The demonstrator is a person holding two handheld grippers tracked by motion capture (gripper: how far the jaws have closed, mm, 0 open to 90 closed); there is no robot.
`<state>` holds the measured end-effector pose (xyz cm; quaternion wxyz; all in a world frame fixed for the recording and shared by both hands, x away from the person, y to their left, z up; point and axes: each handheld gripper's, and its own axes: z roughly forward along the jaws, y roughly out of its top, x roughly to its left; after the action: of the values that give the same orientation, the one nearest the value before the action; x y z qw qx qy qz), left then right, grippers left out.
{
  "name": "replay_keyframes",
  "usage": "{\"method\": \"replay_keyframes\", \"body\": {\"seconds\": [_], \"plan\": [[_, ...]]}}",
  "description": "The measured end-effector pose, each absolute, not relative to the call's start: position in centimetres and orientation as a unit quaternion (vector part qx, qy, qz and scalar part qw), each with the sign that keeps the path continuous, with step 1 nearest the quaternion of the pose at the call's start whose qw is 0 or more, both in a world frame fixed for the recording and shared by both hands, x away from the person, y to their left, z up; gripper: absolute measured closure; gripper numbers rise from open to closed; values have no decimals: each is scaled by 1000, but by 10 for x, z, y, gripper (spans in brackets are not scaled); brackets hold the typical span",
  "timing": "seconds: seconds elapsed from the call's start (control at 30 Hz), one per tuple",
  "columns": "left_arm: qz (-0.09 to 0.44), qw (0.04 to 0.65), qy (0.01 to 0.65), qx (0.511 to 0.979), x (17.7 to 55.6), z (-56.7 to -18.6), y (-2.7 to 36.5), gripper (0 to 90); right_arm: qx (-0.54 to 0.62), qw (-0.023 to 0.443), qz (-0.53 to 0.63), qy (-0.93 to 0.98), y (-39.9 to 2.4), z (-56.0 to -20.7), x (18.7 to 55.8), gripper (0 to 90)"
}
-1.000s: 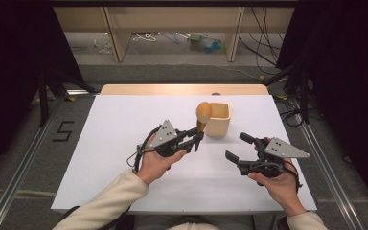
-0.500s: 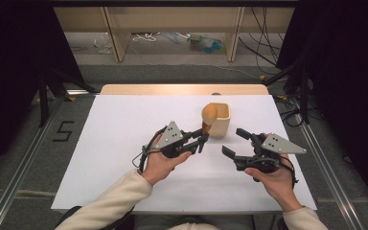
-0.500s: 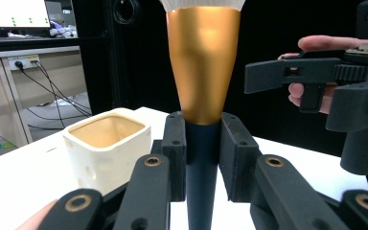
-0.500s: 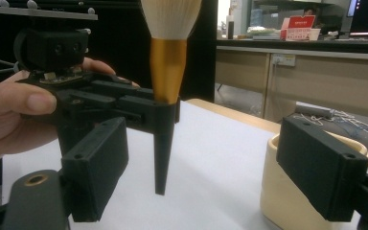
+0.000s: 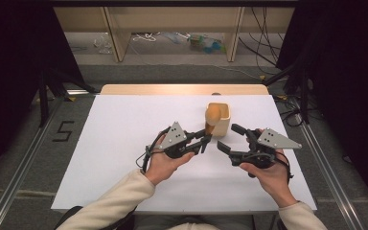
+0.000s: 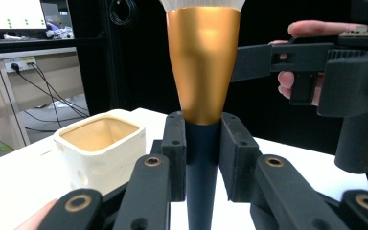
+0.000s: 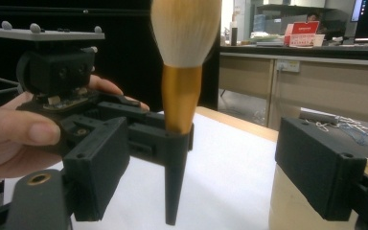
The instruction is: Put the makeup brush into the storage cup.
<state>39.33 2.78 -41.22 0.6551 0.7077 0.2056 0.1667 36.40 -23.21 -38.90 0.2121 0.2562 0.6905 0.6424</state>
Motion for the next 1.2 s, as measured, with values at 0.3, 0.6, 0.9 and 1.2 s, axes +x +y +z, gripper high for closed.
{"method": "replay_keyframes", "body": {"seconds": [0.3,0.6,0.9,1.2], "plan": [[169,655,205,708,393,-413,24,744,267,202,647,685,-223,-386,366,233],[166,654,201,710,392,-414,18,744,279,206,648,678,-214,-383,369,313],[166,655,200,710,392,-415,15,743,283,214,647,675,-207,-383,372,370],[166,654,199,710,391,-415,13,743,284,213,644,677,-202,-381,373,427]]}}
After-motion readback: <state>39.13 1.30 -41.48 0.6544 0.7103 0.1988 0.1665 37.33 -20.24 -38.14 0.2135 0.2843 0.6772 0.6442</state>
